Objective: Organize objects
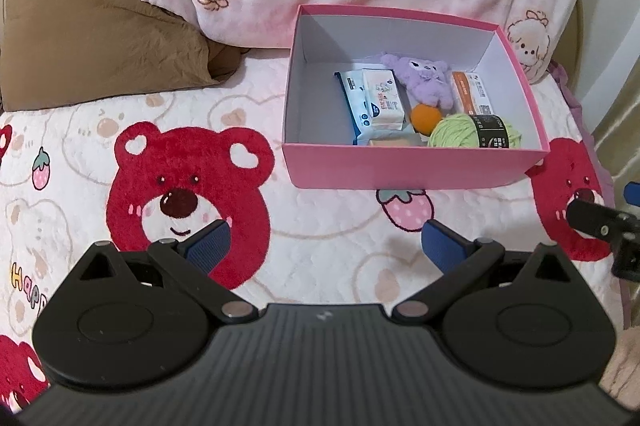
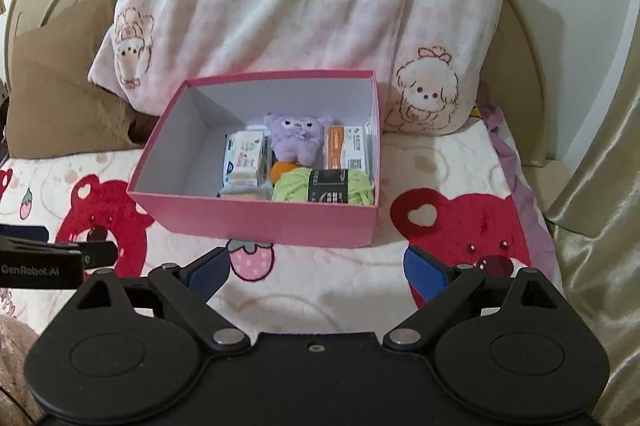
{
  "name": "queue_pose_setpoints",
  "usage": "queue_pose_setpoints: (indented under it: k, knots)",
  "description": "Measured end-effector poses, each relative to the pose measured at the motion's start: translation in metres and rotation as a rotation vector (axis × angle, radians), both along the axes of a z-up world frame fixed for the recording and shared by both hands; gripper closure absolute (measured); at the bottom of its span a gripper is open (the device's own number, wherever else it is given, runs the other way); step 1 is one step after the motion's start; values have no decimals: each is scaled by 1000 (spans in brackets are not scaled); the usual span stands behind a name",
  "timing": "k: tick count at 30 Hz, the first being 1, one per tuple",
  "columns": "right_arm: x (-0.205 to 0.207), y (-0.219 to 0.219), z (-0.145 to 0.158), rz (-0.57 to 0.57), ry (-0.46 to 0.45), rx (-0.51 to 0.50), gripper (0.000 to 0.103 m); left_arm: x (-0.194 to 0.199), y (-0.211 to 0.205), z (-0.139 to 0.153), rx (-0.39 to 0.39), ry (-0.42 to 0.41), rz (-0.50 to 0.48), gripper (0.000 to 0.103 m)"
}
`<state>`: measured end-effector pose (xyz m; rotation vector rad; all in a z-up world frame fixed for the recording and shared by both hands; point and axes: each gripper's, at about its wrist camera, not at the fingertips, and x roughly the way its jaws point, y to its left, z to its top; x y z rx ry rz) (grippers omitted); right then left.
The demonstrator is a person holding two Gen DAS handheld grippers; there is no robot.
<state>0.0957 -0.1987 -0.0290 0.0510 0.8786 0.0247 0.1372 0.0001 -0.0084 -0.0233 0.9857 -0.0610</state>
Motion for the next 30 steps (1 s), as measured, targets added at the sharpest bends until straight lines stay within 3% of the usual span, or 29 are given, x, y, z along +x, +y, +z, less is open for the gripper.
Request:
queue_pose_setpoints:
  k: [15,30]
  knots:
    - [-7,3,6,-12,22,-16,7,-3,-3,2,-12,21,-16,0]
    - [-6,-2,1,-18,53,-12,7,-1,-1,-1,31,42,-21,0]
